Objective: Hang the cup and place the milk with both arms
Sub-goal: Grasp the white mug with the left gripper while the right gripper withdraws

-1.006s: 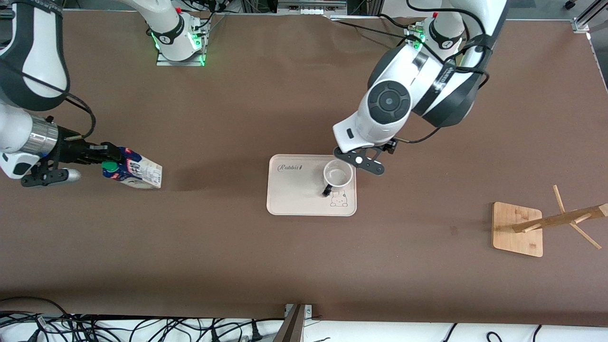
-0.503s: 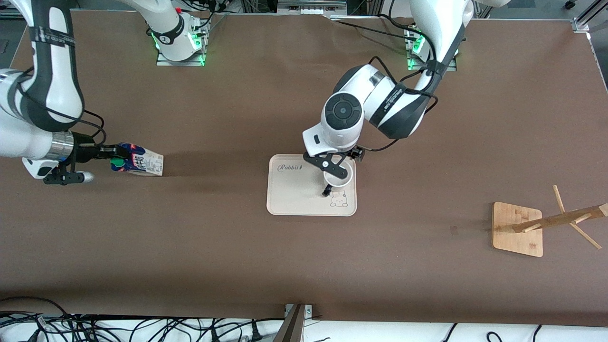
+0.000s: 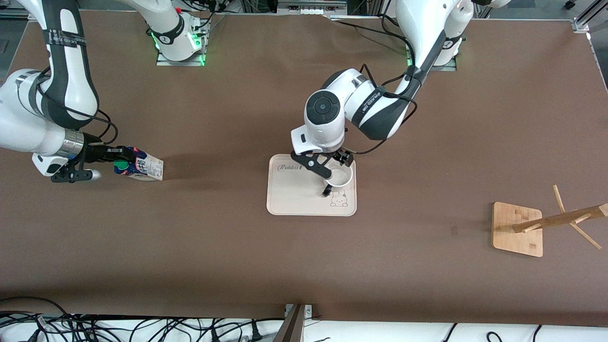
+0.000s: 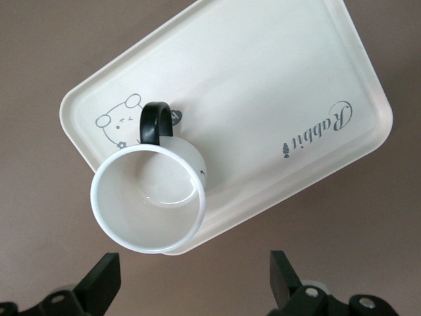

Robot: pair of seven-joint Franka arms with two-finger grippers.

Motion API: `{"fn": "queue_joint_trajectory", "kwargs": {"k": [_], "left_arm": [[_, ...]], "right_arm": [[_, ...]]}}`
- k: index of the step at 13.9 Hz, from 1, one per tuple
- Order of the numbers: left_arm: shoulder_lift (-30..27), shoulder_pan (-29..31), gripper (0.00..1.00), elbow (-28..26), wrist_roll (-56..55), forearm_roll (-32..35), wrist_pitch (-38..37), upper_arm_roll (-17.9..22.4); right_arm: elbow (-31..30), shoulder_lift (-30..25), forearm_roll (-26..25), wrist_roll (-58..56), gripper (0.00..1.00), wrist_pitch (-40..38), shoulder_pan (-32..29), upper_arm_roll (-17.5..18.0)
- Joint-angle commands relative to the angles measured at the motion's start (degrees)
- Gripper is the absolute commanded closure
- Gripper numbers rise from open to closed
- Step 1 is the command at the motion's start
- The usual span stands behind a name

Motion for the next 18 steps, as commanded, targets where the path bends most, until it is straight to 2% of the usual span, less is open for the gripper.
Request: {"fn": "queue_joint_trajectory", "kwargs": {"k": [1,2,4,6,8,10,12,16,18], "left_arm": [[-0.3,-0.1,0.00,-0.3,0.1,1.2,-0.1,0.1],[-0.1,-0.5,0.00,-0.4,-1.1,0.2,0.0,0.1],[-0.1,-0.1,0.00,-1.6,-6.5,-5.8,3.0,0.1],[0.7,-0.3,0.00,-2.3,-7.6,-7.0,5.0,0.2],[1.7,-0.4,0.00,-2.2,-6.9,-6.6,5.0,0.6],[2.8,-0.2,0.00,-2.2,-6.7,-3.2,7.0,0.6],[4.7,-0.1,0.00,-1.6,-6.7,-1.5,7.5,0.7],[6.1,-0.1,0.00,-1.5,-6.7,-1.5,8.4,0.8],[6.4,-0.5,0.00,-1.5,-6.8,-1.5,9.4,0.7]], "right_arm": [[-1.6,-1.1,0.1,-1.2,0.00,-0.1,0.4,-0.2],[-1.5,-1.2,0.1,-0.8,0.00,-0.8,0.4,-0.3],[-0.4,-1.1,0.1,-0.6,0.00,-3.0,0.4,-0.4],[2.5,-1.2,-0.6,-0.6,0.00,-6.3,0.2,-0.6],[7.7,-1.1,-6.1,-0.2,0.00,-11.4,0.3,-0.6],[13.2,-1.2,-13.3,0.2,0.00,-15.5,0.4,-0.5],[19.8,-1.2,-17.2,0.2,0.00,-22.2,0.5,-0.4],[28.5,-1.9,-17.3,0.0,0.00,-38.9,0.3,-0.4],[33.2,-0.9,-17.3,-0.6,0.00,-40.2,0.4,-0.2]]}}
